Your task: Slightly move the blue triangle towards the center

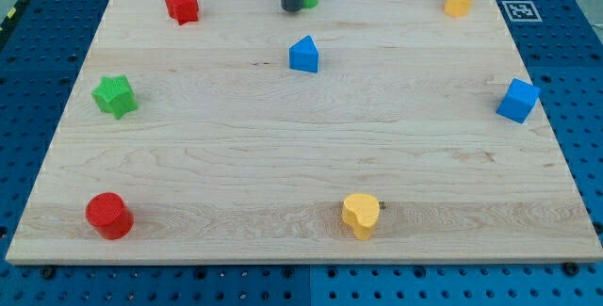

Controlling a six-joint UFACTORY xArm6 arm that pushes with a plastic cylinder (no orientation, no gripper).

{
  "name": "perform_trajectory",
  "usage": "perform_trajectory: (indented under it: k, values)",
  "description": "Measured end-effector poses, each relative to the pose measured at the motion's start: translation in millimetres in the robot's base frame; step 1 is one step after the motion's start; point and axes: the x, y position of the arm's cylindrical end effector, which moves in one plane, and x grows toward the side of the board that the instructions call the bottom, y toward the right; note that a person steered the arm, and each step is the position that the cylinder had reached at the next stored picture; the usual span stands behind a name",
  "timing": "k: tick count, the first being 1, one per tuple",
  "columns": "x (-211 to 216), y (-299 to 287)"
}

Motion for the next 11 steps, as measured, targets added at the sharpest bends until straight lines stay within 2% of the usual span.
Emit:
perform_trajectory:
  k: [1, 2, 3, 5, 8, 11]
  values:
    - [0, 0]
    - [15, 0]
    - [49, 0]
    - [70, 19]
    - [91, 19]
    - [91, 19]
